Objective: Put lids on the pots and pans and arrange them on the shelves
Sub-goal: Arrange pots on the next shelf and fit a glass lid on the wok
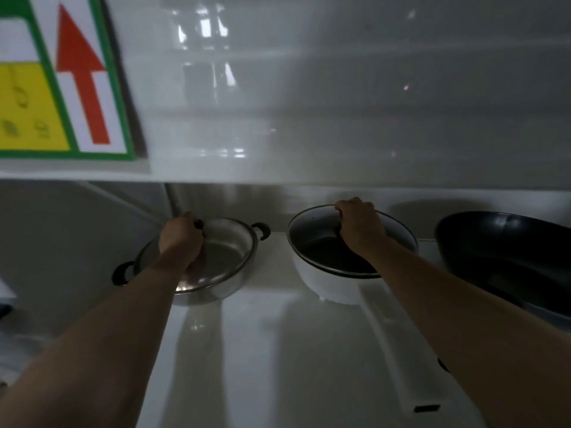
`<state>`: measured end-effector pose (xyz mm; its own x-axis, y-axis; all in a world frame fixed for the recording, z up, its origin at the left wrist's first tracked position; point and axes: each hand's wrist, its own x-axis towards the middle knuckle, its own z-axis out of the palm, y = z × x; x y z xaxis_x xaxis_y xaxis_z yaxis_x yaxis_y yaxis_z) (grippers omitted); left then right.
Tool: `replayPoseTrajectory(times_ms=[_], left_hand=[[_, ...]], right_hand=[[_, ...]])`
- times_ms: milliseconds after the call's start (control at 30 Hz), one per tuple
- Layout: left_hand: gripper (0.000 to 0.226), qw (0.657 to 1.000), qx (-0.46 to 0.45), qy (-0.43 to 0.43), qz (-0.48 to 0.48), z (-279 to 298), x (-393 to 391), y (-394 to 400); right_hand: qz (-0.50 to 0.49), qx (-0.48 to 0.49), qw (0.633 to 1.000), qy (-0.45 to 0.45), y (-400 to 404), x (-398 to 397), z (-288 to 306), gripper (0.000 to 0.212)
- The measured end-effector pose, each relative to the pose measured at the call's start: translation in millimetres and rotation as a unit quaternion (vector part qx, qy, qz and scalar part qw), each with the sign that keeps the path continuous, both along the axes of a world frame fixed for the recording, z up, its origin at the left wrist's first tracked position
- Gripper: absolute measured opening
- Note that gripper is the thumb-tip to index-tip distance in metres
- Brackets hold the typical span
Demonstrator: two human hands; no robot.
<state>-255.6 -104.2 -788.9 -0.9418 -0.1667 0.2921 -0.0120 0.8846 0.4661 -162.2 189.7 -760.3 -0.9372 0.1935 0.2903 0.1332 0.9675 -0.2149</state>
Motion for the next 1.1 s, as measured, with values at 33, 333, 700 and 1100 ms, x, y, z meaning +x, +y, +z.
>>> replayPoseTrajectory(times_ms=[33,333,700,1100], left_hand=[[0.025,1.000,0.010,-0.004,-0.005,0,0,-2],[0.046,0.998,-0.044,-0.023,-0.039,42,66,90],[0.038,0.942,-0.071,0.057,-0.323,59,226,273],[0.033,0.909,-0.202,-0.044,-0.363,11,292,346]], right_hand=[[0.000,0.000,1.000,-0.001,0,0,0,0.043],[-0.048,-0.016,0.999,-0.002,-4,21,11,0.036],[-0.159,-0.102,0.982,-0.012,64,159,38,0.047],[-0.311,-0.082,0.937,-0.135,157,294,-15,0.042]])
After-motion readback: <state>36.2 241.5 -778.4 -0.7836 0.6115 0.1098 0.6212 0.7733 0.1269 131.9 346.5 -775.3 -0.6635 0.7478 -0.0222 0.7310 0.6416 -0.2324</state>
